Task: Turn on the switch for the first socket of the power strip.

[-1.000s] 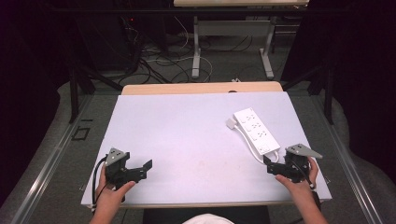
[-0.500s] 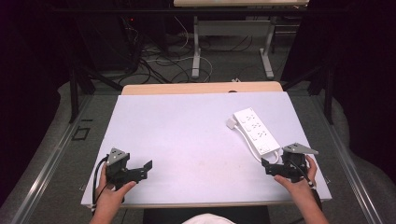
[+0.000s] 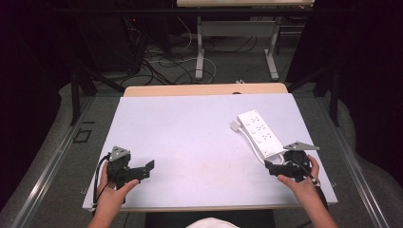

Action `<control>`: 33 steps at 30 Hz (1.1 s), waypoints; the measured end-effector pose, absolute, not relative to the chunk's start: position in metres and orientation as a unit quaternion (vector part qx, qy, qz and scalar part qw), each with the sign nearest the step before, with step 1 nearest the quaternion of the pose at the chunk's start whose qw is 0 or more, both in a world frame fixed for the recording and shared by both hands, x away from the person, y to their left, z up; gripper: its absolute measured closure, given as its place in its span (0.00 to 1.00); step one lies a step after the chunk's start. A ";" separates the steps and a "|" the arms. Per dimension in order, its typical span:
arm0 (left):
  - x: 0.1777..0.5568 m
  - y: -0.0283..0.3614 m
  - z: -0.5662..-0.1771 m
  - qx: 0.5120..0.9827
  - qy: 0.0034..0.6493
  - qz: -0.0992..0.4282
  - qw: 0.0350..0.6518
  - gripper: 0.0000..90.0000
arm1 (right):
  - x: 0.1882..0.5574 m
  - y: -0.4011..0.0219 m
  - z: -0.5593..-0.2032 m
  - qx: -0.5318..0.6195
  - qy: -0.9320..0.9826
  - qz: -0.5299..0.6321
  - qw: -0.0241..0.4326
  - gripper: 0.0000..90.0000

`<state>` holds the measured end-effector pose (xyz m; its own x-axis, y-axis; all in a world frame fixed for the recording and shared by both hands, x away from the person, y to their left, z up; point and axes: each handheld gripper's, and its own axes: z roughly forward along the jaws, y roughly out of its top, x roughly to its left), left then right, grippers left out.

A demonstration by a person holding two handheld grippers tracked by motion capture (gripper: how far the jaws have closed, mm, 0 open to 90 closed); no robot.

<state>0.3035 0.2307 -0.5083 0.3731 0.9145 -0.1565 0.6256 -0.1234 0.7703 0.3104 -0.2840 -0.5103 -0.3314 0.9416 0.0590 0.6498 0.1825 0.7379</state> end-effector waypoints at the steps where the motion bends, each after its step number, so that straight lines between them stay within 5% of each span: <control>1: 0.305 0.230 -0.507 0.724 0.531 0.182 0.400 0.03 | 0.312 -0.285 -0.509 0.534 0.742 0.345 0.214 0.16; 13: 0.320 0.230 -0.501 0.731 0.543 0.163 0.380 0.03 | 0.331 -0.284 -0.500 0.524 0.762 0.332 0.189 0.19; 33: 0.330 0.231 -0.498 0.737 0.537 0.151 0.382 0.02 | 0.367 -0.281 -0.486 0.509 0.802 0.281 0.138 0.41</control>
